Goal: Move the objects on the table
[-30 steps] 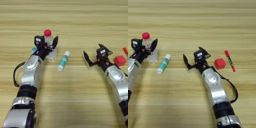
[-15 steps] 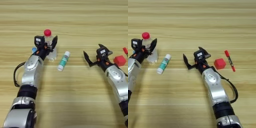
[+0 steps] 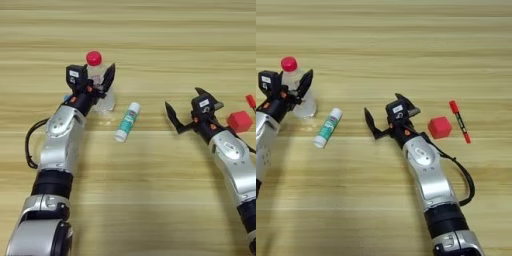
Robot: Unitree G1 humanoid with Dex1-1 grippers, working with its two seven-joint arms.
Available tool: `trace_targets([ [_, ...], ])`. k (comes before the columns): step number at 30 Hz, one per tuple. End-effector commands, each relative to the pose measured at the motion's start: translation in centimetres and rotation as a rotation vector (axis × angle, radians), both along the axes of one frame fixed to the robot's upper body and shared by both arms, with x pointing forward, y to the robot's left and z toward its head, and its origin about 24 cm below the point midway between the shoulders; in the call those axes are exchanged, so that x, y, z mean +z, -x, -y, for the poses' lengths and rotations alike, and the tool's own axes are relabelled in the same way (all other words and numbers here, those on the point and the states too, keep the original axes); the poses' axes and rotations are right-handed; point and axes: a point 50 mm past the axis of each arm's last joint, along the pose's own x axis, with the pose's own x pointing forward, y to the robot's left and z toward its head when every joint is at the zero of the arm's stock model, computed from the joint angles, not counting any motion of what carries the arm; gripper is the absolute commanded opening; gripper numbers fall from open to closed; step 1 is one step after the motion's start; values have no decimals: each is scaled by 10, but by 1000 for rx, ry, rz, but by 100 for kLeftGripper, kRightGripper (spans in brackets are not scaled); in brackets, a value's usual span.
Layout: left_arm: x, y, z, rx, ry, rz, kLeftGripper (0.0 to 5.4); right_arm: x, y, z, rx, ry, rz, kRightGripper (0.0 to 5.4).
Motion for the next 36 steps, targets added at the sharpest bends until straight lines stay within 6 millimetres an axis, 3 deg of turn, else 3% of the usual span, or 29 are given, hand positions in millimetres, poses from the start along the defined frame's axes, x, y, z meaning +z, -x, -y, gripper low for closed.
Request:
trace_targets([
  [1,32,-3,2,-19,1,106,313,6,0,-5,31,-4,35,540],
  [10,42,3,16,-80,36,126,307,12,9,-21,134,-17,83,540],
  [21,22,20,53,-235,30,52,307,18,24,-38,265,-29,127,540],
  [36,11,31,70,-316,8,20,304,18,35,-48,348,-27,122,540],
])
